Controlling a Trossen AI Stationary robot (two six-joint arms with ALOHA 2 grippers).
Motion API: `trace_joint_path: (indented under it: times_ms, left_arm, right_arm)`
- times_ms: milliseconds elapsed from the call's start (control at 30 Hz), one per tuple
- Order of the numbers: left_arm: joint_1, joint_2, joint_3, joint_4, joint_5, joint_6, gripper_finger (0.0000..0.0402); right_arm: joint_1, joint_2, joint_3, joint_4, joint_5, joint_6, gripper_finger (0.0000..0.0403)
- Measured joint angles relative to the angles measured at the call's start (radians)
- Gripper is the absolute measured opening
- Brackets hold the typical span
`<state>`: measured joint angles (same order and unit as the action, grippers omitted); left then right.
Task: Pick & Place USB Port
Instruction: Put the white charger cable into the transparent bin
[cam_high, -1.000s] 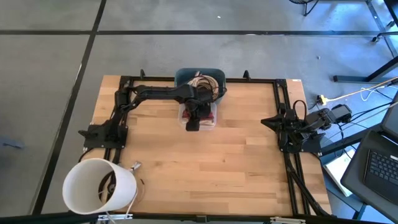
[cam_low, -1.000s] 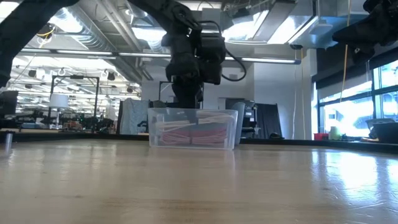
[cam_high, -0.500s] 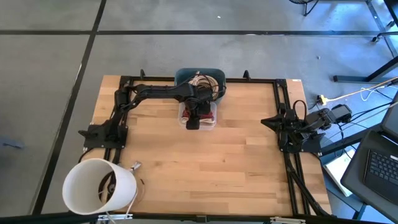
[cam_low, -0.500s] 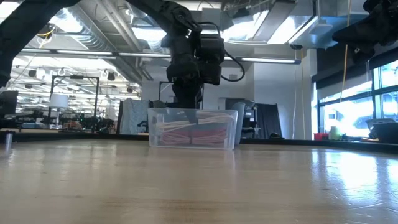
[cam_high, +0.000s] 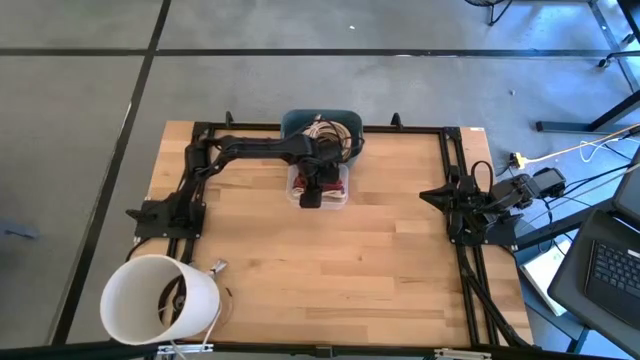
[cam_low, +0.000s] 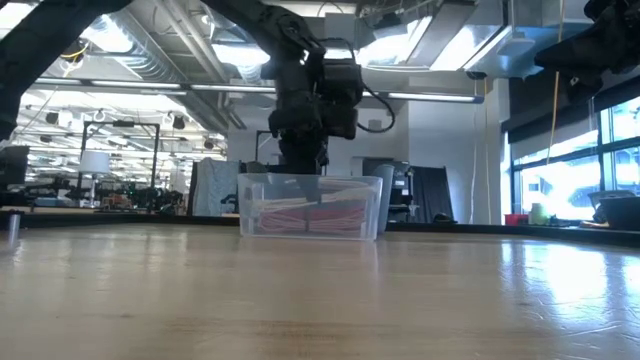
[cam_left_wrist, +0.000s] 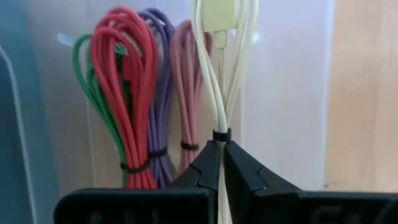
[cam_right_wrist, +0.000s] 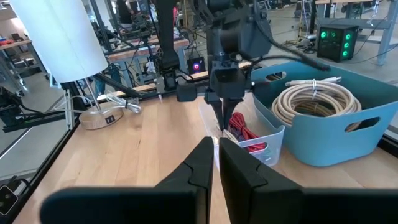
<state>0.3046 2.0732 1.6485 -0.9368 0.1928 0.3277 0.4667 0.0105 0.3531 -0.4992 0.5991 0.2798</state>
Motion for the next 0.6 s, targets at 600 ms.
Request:
trace_joint_path:
  times_ms: [600]
  left_arm:
    - [0.009, 0.099, 0.012, 0.02, -0.045, -0.004, 0.0031]
  right_arm:
    - [0.0, 0.0, 0.0, 0.0, -0.009, 0.0, 0.003]
